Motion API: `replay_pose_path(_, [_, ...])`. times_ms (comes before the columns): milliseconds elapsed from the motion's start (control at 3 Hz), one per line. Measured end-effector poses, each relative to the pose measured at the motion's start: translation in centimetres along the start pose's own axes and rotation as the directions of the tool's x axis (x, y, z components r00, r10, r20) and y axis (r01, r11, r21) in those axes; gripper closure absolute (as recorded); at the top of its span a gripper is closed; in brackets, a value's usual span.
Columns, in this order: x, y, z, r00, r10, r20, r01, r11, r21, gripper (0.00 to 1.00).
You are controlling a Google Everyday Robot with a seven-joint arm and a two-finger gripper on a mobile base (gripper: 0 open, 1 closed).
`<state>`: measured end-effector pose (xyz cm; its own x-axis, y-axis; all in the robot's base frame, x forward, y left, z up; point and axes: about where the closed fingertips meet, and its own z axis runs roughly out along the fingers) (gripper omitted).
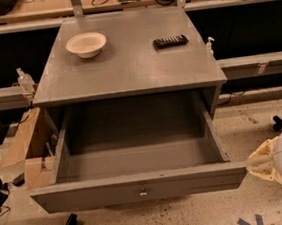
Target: Close top drawer
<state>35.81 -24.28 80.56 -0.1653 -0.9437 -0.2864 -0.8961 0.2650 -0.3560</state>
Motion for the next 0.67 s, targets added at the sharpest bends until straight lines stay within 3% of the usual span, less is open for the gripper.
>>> replay_pose_path(333, [0.00, 0.05, 0.04, 1.000, 0.000, 0.000, 0.000, 1.0000, -0.001, 1.00])
replay_pose_path(667, [-0.13, 0.29, 0.40, 1.000, -0.001, 0.004, 0.001, 0.9999, -0.011, 1.00])
